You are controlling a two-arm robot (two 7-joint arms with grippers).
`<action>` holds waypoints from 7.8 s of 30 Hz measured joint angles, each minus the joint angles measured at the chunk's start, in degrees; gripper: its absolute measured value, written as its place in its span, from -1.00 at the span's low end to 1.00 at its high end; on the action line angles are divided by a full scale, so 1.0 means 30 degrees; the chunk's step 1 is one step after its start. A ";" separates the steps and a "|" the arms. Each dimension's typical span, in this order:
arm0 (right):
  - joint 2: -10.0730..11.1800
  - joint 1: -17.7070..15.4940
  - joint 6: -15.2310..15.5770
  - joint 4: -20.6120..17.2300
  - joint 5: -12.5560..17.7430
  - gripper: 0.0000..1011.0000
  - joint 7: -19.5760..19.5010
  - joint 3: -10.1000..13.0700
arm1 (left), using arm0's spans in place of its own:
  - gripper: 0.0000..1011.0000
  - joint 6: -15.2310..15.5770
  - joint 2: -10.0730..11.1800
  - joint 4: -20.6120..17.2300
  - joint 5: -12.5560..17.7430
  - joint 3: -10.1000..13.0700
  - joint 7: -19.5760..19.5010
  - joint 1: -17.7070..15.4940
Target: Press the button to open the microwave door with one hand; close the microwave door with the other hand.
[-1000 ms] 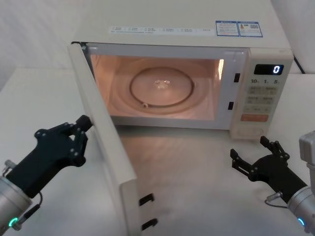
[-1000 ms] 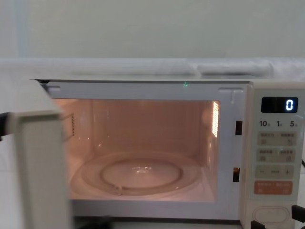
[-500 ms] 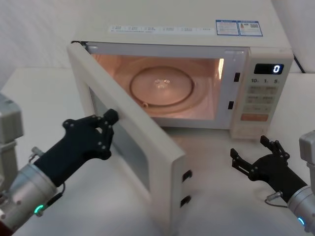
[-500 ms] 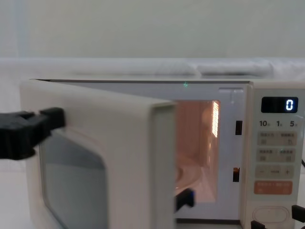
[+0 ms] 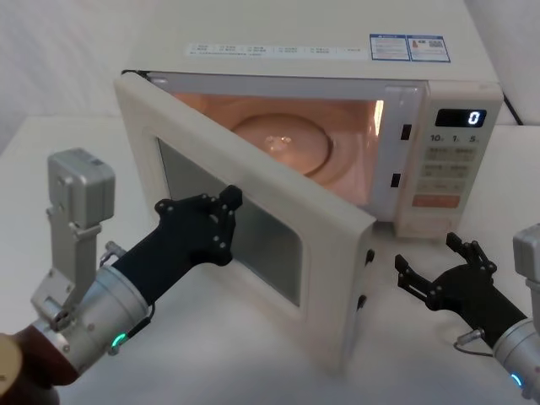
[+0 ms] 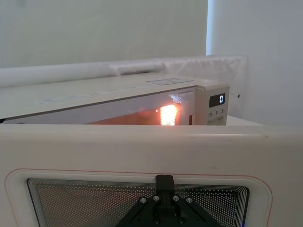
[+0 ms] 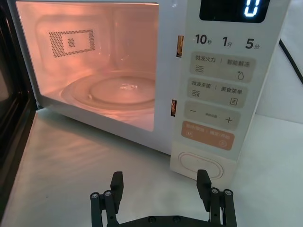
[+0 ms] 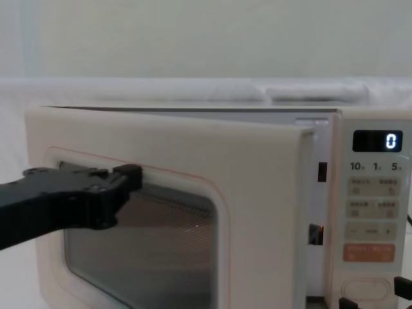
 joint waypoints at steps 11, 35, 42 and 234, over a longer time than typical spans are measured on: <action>0.0001 0.0000 0.0000 0.0000 0.0000 0.98 0.0000 0.0000 | -1.00 0.0337 -0.0758 0.0826 0.0522 0.0538 0.0361 -0.1257; 0.0000 0.0001 0.0000 0.0000 0.0000 0.98 0.0000 0.0000 | -1.00 0.0881 -0.2178 0.2088 0.2030 0.1426 0.0844 -0.3417; 0.0000 0.0001 0.0001 0.0000 0.0000 0.98 0.0001 0.0000 | -1.00 0.1148 -0.2603 0.2484 0.2278 0.1490 0.0973 -0.3971; -0.0001 0.0000 0.0001 0.0000 0.0000 0.98 -0.0001 0.0001 | 0.98 -0.1918 -0.4578 0.3096 0.3616 -0.2992 0.2478 0.1985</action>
